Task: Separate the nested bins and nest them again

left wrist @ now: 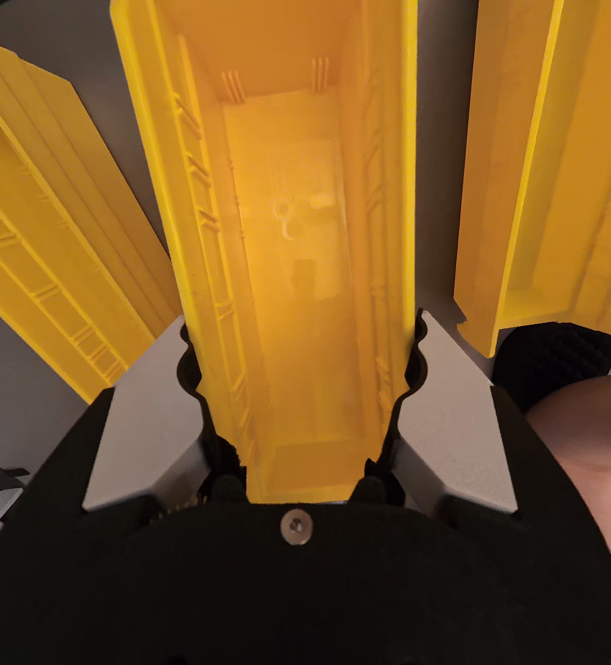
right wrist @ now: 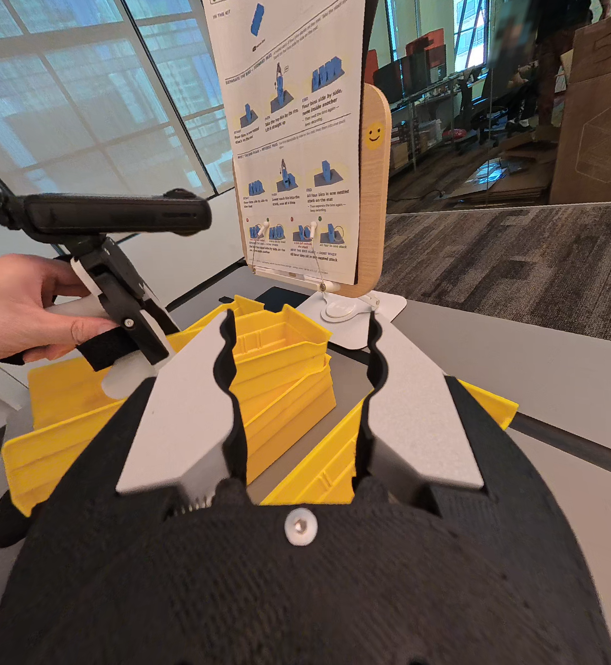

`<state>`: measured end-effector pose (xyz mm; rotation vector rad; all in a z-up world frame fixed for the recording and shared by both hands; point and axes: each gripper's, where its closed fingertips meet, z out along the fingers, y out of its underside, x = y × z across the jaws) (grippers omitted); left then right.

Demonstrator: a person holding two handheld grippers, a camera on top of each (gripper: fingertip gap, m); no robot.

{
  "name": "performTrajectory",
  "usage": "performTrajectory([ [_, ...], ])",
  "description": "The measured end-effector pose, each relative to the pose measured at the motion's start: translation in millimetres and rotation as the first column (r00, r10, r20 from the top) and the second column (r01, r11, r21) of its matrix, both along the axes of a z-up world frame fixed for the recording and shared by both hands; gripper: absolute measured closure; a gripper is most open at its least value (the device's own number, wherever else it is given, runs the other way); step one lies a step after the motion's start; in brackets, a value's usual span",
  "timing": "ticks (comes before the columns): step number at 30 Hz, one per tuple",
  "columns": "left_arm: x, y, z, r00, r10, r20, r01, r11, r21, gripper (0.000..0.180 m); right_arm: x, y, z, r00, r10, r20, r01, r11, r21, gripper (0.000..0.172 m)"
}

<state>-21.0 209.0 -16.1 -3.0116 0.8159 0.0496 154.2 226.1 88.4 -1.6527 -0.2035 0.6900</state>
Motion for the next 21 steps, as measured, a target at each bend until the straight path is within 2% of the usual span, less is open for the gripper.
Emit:
performTrajectory([
  [10, -2, 2, 24, 0.999, -0.025, -0.039, 0.025, 1.0, 0.018, 0.063, -2, 0, -6, 1.0, 0.014, 0.017, -0.014, 1.0, -0.026, 0.098],
  [21, -27, 6, 59, 1.0, -0.027, 0.016, 0.026, 0.996, 0.085, 0.064, -9, 3, -17, 0.998, 0.034, 0.052, -0.031, 0.997, -0.067, 0.098],
])
